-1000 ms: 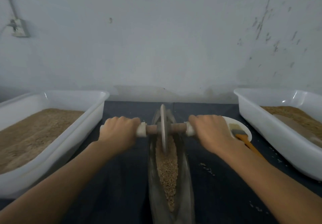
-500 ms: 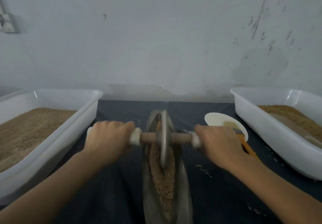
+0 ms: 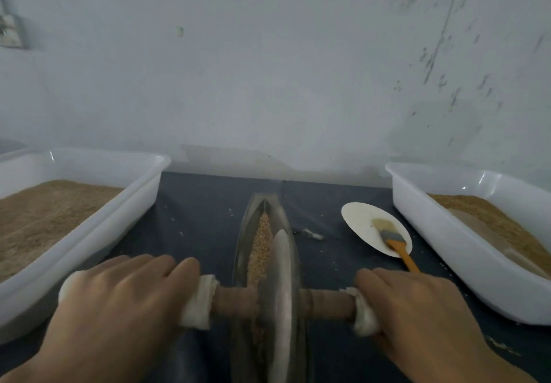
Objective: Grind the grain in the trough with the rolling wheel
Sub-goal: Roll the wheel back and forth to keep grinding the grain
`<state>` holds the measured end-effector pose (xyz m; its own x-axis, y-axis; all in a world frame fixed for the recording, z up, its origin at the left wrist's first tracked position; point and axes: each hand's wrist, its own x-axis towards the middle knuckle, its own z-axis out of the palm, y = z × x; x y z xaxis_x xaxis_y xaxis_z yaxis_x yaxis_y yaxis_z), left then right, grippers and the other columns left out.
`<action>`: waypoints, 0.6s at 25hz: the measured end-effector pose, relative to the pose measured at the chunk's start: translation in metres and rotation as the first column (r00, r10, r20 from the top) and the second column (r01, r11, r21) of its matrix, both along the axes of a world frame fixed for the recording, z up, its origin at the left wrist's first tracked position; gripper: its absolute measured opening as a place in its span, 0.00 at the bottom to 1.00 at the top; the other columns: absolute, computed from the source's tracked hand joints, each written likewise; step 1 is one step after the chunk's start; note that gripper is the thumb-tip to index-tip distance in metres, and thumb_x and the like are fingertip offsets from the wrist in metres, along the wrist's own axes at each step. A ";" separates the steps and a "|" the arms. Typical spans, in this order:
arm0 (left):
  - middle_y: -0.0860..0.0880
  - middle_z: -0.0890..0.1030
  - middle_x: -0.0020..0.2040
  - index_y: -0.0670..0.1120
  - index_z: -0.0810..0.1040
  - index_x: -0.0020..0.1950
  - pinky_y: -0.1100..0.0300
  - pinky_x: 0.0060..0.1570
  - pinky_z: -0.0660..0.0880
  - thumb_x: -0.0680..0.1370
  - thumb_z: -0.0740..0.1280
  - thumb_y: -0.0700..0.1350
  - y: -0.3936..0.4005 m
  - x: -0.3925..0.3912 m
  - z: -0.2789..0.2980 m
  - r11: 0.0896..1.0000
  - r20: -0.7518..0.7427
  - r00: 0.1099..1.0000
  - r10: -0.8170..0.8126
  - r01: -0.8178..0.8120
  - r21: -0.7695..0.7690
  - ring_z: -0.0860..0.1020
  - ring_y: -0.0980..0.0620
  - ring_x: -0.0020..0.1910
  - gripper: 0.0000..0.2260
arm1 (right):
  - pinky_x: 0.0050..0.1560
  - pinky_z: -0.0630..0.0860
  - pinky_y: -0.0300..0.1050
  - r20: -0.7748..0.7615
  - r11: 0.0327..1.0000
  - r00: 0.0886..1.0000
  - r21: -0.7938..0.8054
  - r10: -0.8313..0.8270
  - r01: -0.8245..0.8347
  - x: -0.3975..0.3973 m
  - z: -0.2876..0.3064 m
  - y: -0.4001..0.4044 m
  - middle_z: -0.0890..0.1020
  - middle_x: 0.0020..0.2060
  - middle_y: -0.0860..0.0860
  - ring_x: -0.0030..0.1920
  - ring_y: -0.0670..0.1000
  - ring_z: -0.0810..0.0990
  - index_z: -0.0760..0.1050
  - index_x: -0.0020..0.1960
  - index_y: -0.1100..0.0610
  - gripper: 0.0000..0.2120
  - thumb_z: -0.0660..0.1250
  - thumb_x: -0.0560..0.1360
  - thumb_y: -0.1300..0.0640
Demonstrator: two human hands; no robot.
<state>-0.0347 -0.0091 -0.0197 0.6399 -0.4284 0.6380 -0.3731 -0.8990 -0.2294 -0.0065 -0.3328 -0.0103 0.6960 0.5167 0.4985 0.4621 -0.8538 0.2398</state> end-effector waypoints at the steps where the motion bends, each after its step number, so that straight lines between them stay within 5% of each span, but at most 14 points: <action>1: 0.54 0.65 0.27 0.53 0.64 0.33 0.61 0.28 0.57 0.60 0.74 0.44 -0.002 0.002 0.001 0.998 -0.026 0.998 0.052 -0.051 0.031 0.69 0.48 0.23 0.18 | 0.25 0.46 0.32 -0.039 0.999 0.999 -0.025 -0.022 0.021 0.002 0.002 0.002 0.69 0.22 0.44 0.19 0.45 0.67 0.64 0.31 0.45 0.30 0.80 0.38 0.50; 4: 0.55 0.70 0.27 0.55 0.63 0.35 0.62 0.26 0.52 0.60 0.76 0.51 -0.011 0.040 0.004 0.948 -0.230 0.922 0.310 -0.283 0.145 0.68 0.54 0.24 0.20 | 0.25 0.56 0.37 -0.093 0.992 0.992 -0.098 -0.084 0.074 0.045 -0.003 0.014 0.74 0.29 0.44 0.26 0.45 0.72 0.66 0.38 0.46 0.23 0.79 0.54 0.48; 7: 0.56 0.75 0.37 0.56 0.63 0.41 0.59 0.32 0.66 0.74 0.65 0.56 -0.017 0.101 0.012 0.891 -0.199 0.868 0.454 -0.439 0.119 0.73 0.55 0.34 0.11 | 0.33 0.65 0.45 -0.092 0.979 0.974 -0.031 -0.206 0.204 0.113 0.002 0.033 0.80 0.40 0.47 0.37 0.51 0.77 0.62 0.44 0.46 0.14 0.68 0.72 0.46; 12: 0.56 0.76 0.41 0.56 0.64 0.45 0.60 0.35 0.64 0.76 0.64 0.55 -0.025 0.105 0.025 0.910 -0.185 0.893 0.411 -0.390 0.138 0.74 0.55 0.38 0.09 | 0.33 0.67 0.45 -0.160 0.975 0.962 0.004 -0.220 0.224 0.109 -0.008 0.030 0.79 0.40 0.48 0.38 0.53 0.77 0.63 0.44 0.47 0.10 0.64 0.74 0.46; 15: 0.58 0.71 0.32 0.58 0.61 0.39 0.62 0.28 0.58 0.67 0.72 0.56 -0.014 0.046 0.016 0.954 -0.182 0.945 0.273 -0.243 0.174 0.70 0.58 0.29 0.18 | 0.24 0.60 0.38 -0.147 0.997 0.987 -0.050 -0.070 0.064 0.043 -0.007 0.003 0.74 0.29 0.44 0.28 0.45 0.73 0.60 0.39 0.44 0.21 0.73 0.62 0.45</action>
